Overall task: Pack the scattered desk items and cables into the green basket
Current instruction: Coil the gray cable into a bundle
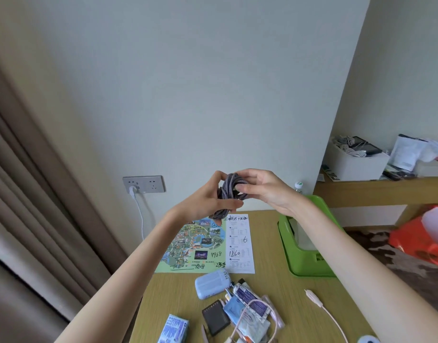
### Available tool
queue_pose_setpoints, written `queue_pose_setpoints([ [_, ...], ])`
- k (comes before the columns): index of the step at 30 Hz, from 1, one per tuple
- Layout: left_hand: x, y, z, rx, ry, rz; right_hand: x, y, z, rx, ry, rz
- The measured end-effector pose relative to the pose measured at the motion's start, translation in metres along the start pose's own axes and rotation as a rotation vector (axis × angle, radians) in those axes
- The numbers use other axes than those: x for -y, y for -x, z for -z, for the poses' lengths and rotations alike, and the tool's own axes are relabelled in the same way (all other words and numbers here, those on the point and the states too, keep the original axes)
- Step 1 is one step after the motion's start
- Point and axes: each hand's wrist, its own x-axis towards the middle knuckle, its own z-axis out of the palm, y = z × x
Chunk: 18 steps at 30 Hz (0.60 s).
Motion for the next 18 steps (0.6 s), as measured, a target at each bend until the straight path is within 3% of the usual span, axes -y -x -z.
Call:
queue_pose_setpoints([
  [9, 0.028, -0.05, -0.06, 0.035, 0.102, 0.095, -0.046, 0.035, 0.059, -0.169, -0.004, -0.094],
  [18, 0.048, -0.092, -0.13, -0.118, 0.038, 0.097, -0.086, 0.062, 0.102, -0.439, 0.037, -0.125],
])
